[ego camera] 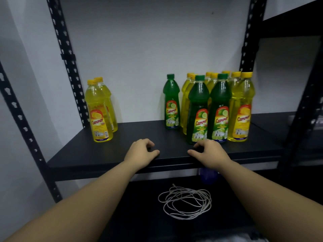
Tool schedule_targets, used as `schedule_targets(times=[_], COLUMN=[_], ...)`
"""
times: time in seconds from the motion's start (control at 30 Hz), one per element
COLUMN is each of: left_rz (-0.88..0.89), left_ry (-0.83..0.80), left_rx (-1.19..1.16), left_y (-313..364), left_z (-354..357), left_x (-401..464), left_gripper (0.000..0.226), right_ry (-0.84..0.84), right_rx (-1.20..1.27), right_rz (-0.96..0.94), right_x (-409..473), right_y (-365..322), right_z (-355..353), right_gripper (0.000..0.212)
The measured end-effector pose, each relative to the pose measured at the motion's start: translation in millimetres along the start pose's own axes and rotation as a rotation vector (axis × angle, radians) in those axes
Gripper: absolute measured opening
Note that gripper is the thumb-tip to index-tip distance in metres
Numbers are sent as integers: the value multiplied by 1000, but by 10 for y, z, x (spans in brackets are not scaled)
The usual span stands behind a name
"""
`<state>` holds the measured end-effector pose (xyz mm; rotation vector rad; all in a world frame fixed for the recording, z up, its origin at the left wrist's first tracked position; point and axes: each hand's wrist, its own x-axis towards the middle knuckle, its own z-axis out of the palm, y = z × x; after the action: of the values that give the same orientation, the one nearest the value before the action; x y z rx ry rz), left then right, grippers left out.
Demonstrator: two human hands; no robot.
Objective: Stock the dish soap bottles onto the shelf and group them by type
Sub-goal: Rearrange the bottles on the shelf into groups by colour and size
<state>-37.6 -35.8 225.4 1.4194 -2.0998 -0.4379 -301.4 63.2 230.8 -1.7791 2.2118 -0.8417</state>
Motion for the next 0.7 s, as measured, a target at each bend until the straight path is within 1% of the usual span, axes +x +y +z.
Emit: schedule_targets(times=[0.1, 0.2, 0.3, 0.43, 0.53, 0.6, 0.7], left_rz=[33, 40, 20, 43, 53, 54, 44], left_ry=[-38, -78, -112, -127, -116, -81, -50], left_rx=[-13, -51, -113, -183, -287, -320, -370], left_y=[257, 480, 689, 942, 1098, 1146, 1137], left_z=[168, 330, 479, 697, 850, 928, 973], left_x=[42, 108, 193, 362, 478, 538, 607], left_gripper=[36, 43, 59, 86, 99, 102, 94], right_ry=[78, 122, 187, 295, 368, 398, 450], right_rx=[-5, -2, 28, 66, 94, 106, 115], right_rz=[76, 131, 151, 187, 193, 192, 161], right_x=[-17, 1, 38, 98, 133, 140, 156], right_y=[238, 397, 479, 509, 503, 493, 464], right_z=[-180, -279, -313, -290, -255, -239, -197], right_gripper=[32, 38, 49, 48, 49, 50, 49])
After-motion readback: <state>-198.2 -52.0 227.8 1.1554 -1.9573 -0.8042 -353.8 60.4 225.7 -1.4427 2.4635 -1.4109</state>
